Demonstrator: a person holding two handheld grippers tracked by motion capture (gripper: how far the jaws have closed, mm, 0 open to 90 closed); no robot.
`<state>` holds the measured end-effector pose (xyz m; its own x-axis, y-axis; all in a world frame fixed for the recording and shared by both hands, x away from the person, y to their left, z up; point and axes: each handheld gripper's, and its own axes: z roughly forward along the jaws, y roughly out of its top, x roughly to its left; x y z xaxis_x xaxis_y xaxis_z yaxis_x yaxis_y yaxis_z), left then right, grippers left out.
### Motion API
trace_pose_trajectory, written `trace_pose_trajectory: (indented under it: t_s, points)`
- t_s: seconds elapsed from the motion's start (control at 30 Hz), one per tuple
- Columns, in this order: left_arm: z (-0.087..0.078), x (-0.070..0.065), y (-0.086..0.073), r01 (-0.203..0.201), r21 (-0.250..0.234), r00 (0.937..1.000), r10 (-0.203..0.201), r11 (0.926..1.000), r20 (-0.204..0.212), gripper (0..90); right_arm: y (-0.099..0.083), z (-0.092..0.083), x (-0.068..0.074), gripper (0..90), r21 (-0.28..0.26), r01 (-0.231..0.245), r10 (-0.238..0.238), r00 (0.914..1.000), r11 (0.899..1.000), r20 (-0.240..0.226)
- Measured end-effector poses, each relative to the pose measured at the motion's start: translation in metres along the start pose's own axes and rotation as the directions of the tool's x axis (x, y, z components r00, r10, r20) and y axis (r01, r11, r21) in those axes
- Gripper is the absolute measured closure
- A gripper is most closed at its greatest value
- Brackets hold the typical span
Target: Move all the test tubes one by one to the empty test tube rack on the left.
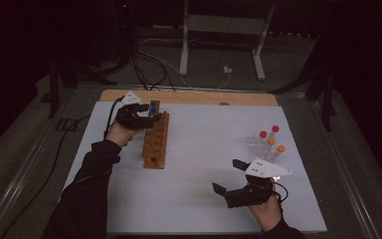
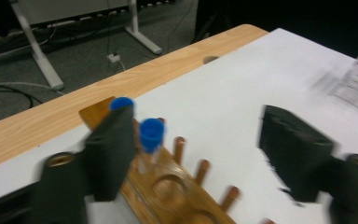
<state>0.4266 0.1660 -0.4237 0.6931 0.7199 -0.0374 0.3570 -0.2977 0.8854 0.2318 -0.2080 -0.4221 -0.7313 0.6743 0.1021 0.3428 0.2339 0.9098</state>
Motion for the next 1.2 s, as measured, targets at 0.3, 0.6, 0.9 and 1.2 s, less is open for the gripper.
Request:
trace_pose_trajectory:
  t_s: [0.3,0.6,0.9,1.2]
  points:
    - [-0.039,-0.039,-0.014,-0.027,-0.007,0.9895,0.027,0.9996,0.142,1.6,0.008,-0.030,-0.032,0.6,-0.055,-0.020,0.028,0.9885,0.998,0.149]
    - [-0.065,-0.068,-0.038,-0.034,0.001,0.9721,0.033,0.9994,0.232,1.3,0.001,-0.061,-0.068,0.7,-0.063,-0.057,0.072,0.9569,0.996,0.281]
    - [-0.077,-0.086,-0.056,-0.025,-0.007,0.9588,0.026,0.9997,0.283,1.3,-0.020,-0.074,-0.106,16.4,-0.016,-0.133,0.128,0.9042,0.991,0.407]
    - [-0.080,-0.096,-0.065,-0.042,-0.009,0.9550,0.043,0.9991,0.293,1.3,-0.041,-0.069,-0.131,48.0,0.088,-0.208,0.145,0.8744,0.974,0.463]
